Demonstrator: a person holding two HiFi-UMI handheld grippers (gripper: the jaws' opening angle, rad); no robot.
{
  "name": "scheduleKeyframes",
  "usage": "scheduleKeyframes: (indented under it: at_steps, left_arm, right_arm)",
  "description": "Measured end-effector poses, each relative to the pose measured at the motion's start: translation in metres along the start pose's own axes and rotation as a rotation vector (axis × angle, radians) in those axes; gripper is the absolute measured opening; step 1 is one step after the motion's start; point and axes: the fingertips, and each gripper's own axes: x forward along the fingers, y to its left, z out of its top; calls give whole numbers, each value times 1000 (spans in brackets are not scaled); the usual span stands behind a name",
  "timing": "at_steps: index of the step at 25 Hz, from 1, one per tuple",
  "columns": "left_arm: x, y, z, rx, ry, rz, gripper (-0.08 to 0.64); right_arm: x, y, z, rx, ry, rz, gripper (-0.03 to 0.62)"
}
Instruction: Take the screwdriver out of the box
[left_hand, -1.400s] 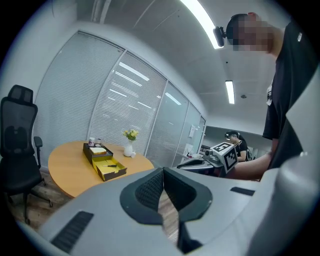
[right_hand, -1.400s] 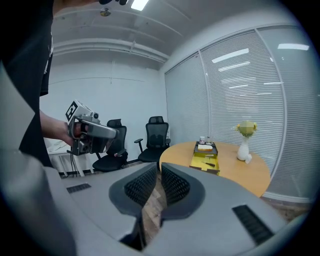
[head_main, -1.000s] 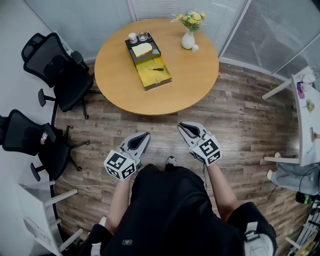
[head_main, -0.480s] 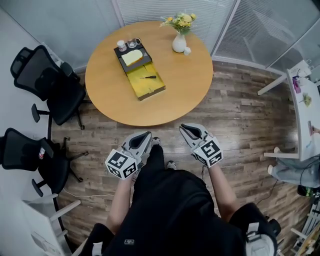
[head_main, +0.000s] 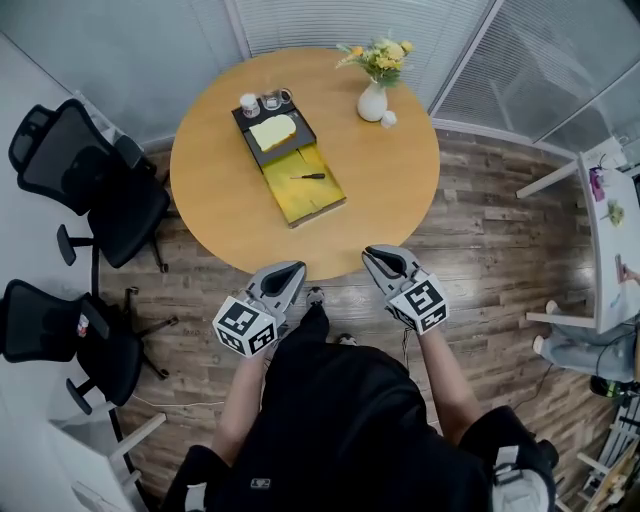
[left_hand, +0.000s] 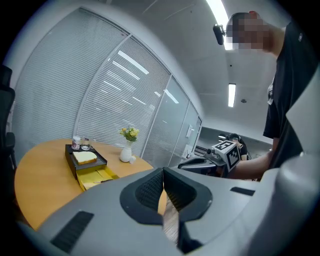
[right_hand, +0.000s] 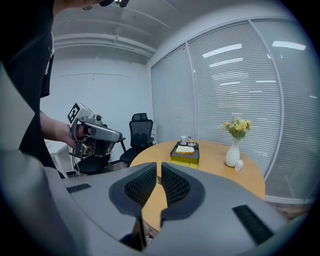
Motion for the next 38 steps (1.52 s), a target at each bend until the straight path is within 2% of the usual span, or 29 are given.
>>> scheduleKeyframes:
  at_steps: [6,15,19,24,38]
  left_arm:
    - [14,42,11,-11,5,-33,7]
    - [35,90,21,15,47,-105,8]
    - [43,103,18,53,82,-116,6]
    - [55,114,19,58,102,-136,6]
    - [84,144,26,55,116,-116,6]
  right_arm:
    - [36,-11,12,-9,17,-12,25]
    - [66,-33,19,9,30,-100,25]
    - [73,-34,16,17,47,-110,25]
    - [77,-45,15,18,65,-130,25]
    - [105,-74,13,38,80,-111,25]
